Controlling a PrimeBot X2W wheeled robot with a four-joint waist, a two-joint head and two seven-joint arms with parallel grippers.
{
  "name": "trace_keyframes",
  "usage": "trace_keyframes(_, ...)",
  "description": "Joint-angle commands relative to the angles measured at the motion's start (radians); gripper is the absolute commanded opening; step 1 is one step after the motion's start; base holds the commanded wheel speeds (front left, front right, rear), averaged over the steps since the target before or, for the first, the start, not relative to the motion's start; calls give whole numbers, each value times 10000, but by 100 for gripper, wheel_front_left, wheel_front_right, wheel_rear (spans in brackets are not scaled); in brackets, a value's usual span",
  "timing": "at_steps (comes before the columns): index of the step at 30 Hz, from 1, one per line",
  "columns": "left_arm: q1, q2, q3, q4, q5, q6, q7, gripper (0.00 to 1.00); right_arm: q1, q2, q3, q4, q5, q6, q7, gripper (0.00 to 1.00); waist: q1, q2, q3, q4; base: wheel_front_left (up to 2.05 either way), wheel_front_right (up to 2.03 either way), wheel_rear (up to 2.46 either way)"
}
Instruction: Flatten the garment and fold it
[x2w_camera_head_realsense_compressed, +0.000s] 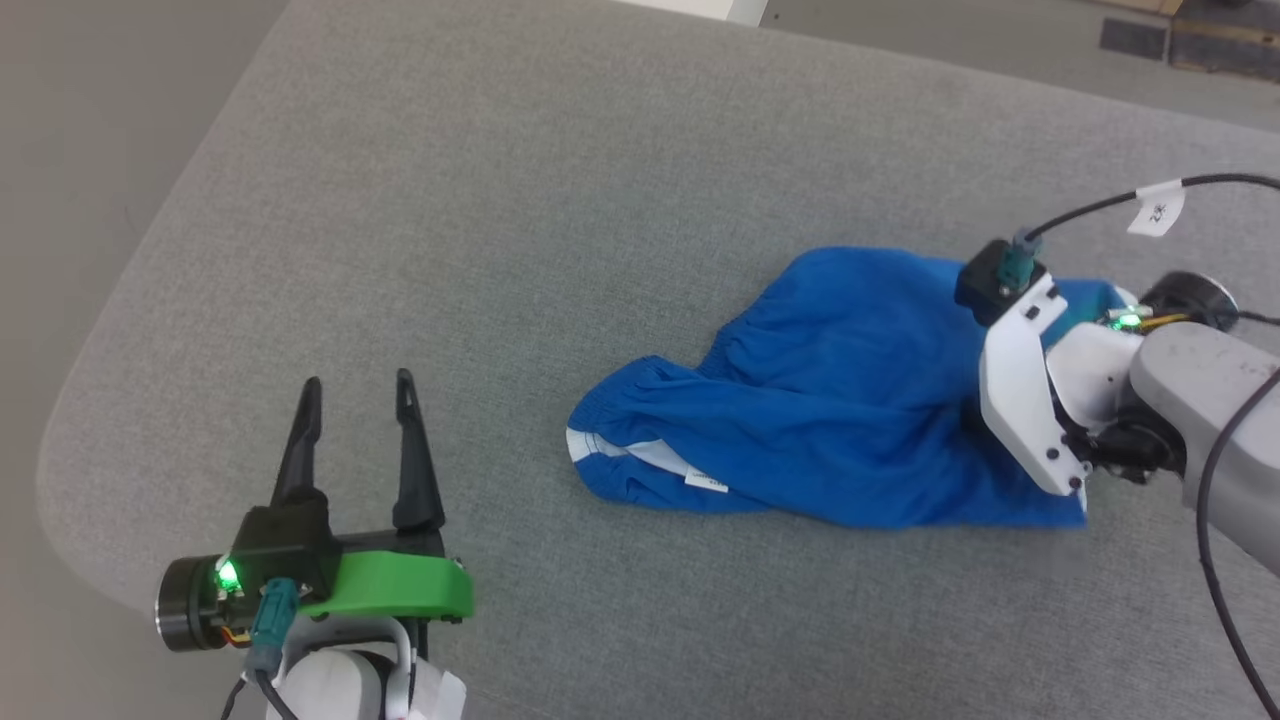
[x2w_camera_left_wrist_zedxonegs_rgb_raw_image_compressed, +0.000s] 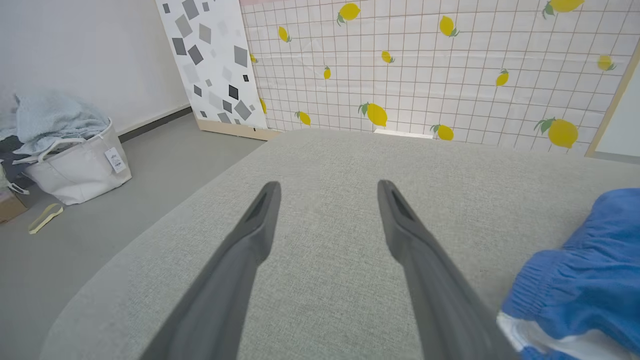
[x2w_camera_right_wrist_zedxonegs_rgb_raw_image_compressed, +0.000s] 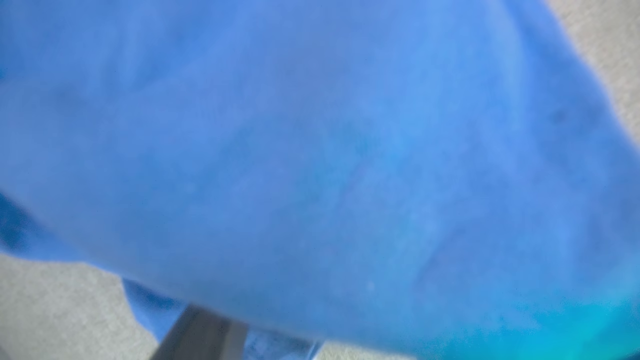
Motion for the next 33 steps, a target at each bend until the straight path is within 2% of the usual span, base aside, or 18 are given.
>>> trace_keyframes(1,-130,-67,106,40,171,-77,-35,100,35,215,253,-4,-112,-19,-370,0,0,-1,34,-25,0,0,0)
trace_keyframes(7,-63,-154,381,55,358,-287,-36,100,-825,123,370,-279,-76,-19,-1595,0,0,-1,-246,-359,0,0,0)
trace_keyframes(13,-124,-206,345,-11,454,-469,-36,100,-1734,129,118,290,294,-19,-2465,0,0,-1,-104,-328,0,0,0)
trace_keyframes(19,-423,-237,88,10,405,-567,-36,100,-2231,759,-59,2213,67,-19,-3303,0,0,-1,586,112,0,0,0)
trace_keyframes(25,-622,-245,-246,62,105,-359,-36,100,-2224,1746,-353,4278,-394,-19,-5209,0,0,-1,902,500,0,0,0)
trace_keyframes(26,-611,-245,-266,75,90,-310,-36,100,-2175,1917,-400,4575,-413,-19,-5485,24,0,-1,881,498,0,0,0)
trace_keyframes(27,-591,-246,-264,86,81,-269,-36,100,-2116,2035,-378,4751,-428,-19,-5618,100,0,-1,833,474,0,0,0)
trace_keyframes(30,-435,-246,-161,101,118,-169,-36,100,-1997,2192,-177,4894,-461,-19,-5951,100,0,-1,555,291,0,0,0)
trace_keyframes(33,-280,-247,-14,76,218,-168,-36,100,-2173,2010,-3,4781,-602,-19,-6352,100,0,-1,284,58,0,0,0)
